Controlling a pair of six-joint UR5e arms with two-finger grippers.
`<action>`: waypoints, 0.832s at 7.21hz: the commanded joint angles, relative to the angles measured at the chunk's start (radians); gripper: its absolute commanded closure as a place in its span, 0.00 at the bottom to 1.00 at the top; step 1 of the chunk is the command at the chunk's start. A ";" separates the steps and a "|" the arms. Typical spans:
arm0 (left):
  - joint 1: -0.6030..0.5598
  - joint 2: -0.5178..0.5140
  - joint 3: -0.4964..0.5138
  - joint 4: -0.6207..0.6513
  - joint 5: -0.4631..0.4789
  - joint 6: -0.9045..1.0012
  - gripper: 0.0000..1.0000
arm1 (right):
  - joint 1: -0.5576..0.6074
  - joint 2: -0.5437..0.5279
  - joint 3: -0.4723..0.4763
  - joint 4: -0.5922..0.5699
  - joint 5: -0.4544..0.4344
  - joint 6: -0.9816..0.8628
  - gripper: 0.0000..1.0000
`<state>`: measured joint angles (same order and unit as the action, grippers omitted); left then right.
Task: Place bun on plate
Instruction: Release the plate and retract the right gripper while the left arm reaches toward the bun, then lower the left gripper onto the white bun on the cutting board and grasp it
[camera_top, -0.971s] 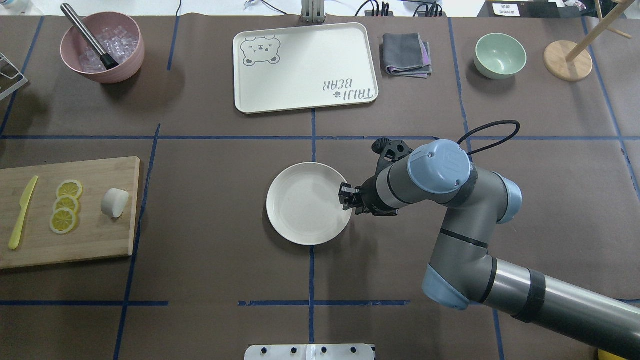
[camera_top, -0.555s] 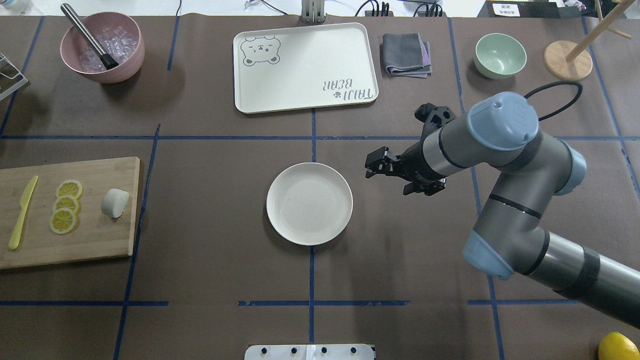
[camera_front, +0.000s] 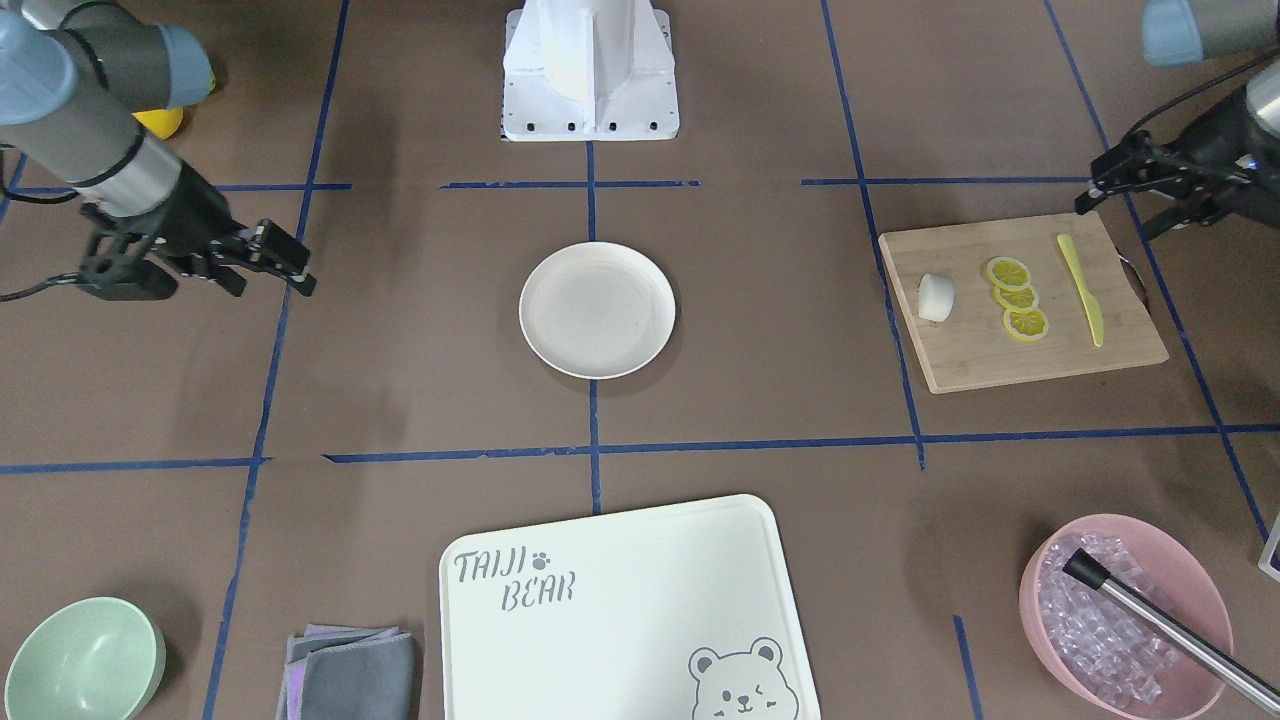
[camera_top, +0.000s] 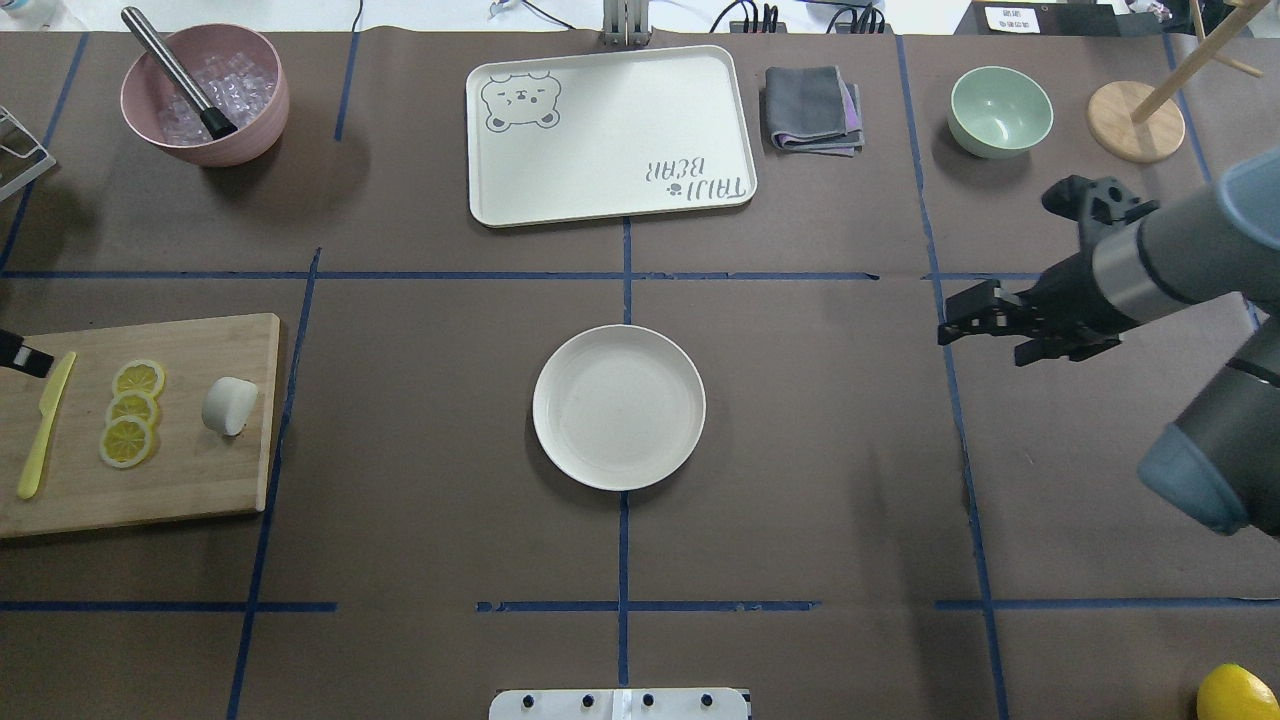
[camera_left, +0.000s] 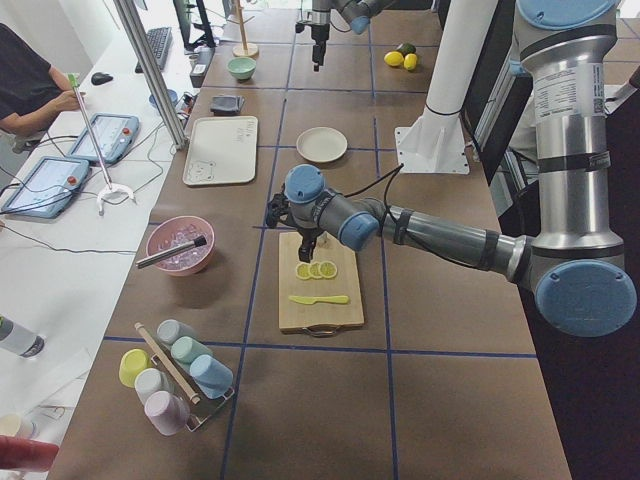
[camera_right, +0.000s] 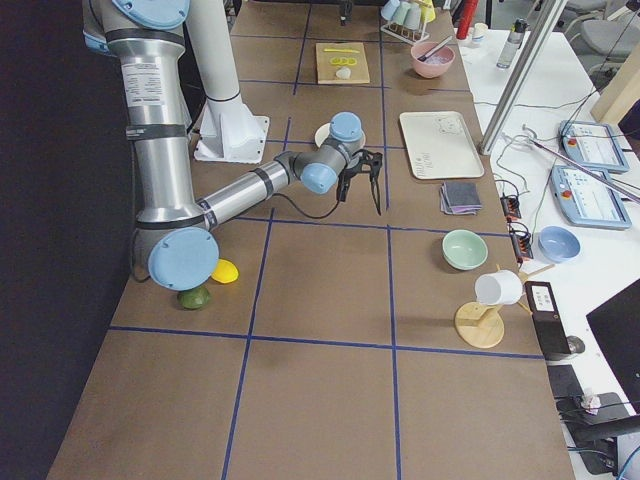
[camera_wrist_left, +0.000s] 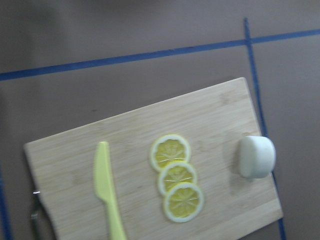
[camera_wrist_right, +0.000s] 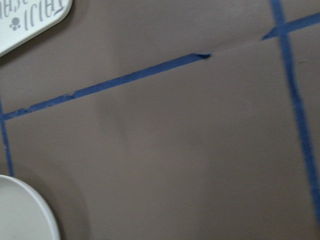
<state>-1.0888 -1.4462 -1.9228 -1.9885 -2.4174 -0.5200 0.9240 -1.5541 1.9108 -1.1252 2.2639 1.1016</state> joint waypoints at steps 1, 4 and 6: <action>0.200 -0.096 0.027 -0.088 0.176 -0.153 0.00 | 0.171 -0.154 -0.004 -0.001 0.094 -0.312 0.00; 0.286 -0.125 0.091 -0.087 0.340 -0.153 0.00 | 0.275 -0.215 -0.032 -0.068 0.098 -0.563 0.00; 0.316 -0.158 0.137 -0.085 0.377 -0.214 0.00 | 0.286 -0.216 -0.033 -0.091 0.097 -0.597 0.00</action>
<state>-0.7932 -1.5864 -1.8086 -2.0751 -2.0688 -0.6871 1.2015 -1.7675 1.8789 -1.2019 2.3610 0.5296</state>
